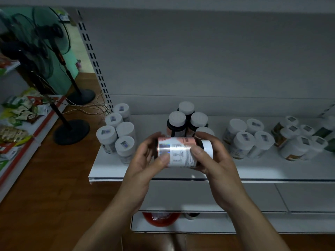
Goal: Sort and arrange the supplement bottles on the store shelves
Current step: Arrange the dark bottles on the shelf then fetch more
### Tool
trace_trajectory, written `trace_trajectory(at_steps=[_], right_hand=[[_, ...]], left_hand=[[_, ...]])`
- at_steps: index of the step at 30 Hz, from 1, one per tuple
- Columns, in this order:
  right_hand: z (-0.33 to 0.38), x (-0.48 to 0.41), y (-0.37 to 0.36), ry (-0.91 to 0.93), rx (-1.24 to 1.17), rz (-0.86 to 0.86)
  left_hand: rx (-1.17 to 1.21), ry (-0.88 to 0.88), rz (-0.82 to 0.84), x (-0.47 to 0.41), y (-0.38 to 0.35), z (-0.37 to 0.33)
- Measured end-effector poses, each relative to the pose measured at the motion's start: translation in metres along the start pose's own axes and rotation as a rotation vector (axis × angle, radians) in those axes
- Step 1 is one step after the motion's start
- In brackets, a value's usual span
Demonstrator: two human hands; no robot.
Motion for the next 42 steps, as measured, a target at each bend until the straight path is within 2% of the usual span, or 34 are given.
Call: trace_trajectory(at_steps=[3, 8, 13, 18, 25, 30, 36, 39, 42], right_hand=[[-0.005, -0.001, 0.001, -0.037, -0.031, -0.012], [0.000, 0.002, -0.002, 0.035, -0.051, 0.042], [-0.002, -0.001, 0.003, -0.006, -0.077, -0.009], [0.004, 0.002, 0.005, 0.058, -0.035, 0.017], [-0.005, -0.001, 0.012, -0.018, -0.003, -0.013], [0.005, 0.000, 0.007, 0.055, 0.030, 0.019], [0.002, -0.002, 0.006, 0.014, 0.024, 0.007], [0.006, -0.002, 0.002, 0.059, 0.032, 0.041], [0.009, -0.004, 0.003, 0.072, 0.011, 0.007]], left_hand=[[-0.036, -0.061, 0.038, 0.001, -0.001, -0.006], [0.041, 0.001, -0.050, 0.000, 0.001, -0.002], [0.013, -0.039, 0.023, 0.000, -0.004, -0.003], [0.004, -0.004, -0.073, -0.002, -0.001, 0.003], [-0.010, -0.040, -0.013, -0.002, -0.001, 0.003], [0.011, 0.040, -0.087, -0.002, -0.001, 0.006], [-0.015, -0.050, -0.033, -0.003, -0.005, -0.004], [0.026, -0.027, -0.084, -0.004, -0.003, -0.004], [0.043, -0.002, -0.065, -0.004, -0.002, 0.001]])
Point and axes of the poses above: each hand's wrist, its own x-axis away from the middle knuckle, its own y-axis out of the back of the hand, z = x × y, the point moved 9 cm from there along -x, towards the middle knuckle, and after that the axes turned 2 degrees about -z, right-handed, at the moved point
